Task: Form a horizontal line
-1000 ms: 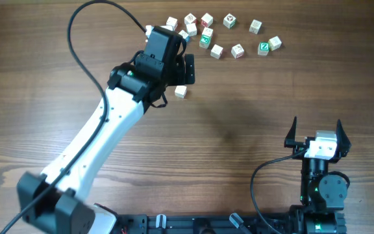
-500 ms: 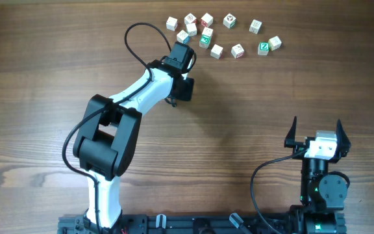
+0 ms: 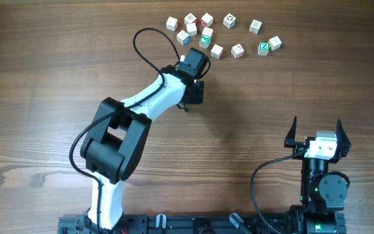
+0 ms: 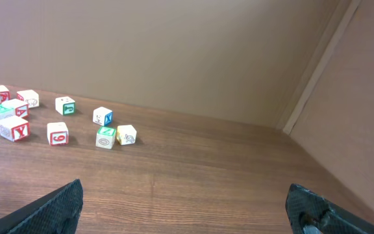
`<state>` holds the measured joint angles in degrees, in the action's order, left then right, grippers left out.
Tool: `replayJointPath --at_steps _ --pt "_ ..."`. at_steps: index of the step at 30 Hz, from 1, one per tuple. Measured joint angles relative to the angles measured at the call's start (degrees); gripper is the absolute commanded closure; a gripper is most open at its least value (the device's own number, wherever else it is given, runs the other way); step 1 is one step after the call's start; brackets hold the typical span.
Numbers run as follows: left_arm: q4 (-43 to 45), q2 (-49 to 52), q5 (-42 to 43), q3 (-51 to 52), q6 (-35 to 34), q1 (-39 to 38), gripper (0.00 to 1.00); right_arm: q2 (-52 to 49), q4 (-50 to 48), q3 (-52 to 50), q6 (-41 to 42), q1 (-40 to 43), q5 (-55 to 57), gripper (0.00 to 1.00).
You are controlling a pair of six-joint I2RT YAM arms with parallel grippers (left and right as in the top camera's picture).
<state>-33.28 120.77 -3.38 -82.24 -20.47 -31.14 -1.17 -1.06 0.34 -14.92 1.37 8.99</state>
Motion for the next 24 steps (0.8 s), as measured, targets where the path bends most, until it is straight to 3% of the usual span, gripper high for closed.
replayJointPath --at_steps 8,12,16,20,24 --pt "3.61 0.48 -0.87 0.00 -0.46 -0.02 0.61 0.00 0.00 0.00 0.00 0.00 -0.02 0.00" --pt "3.63 0.52 -1.53 0.00 -0.79 -0.07 0.31 0.00 0.00 0.00 0.00 0.00 -0.02 0.00" --pt "3.76 0.52 -2.38 0.00 -1.09 -0.22 0.23 0.00 0.00 0.00 0.00 0.00 0.00 0.00" --pt "3.76 0.52 -2.67 0.00 -1.09 -0.26 0.23 0.00 0.00 0.00 0.00 0.00 -0.02 0.00" --pt "3.63 0.52 -2.80 0.00 -1.49 -0.26 0.30 0.00 0.00 0.00 0.00 0.00 0.00 0.00"
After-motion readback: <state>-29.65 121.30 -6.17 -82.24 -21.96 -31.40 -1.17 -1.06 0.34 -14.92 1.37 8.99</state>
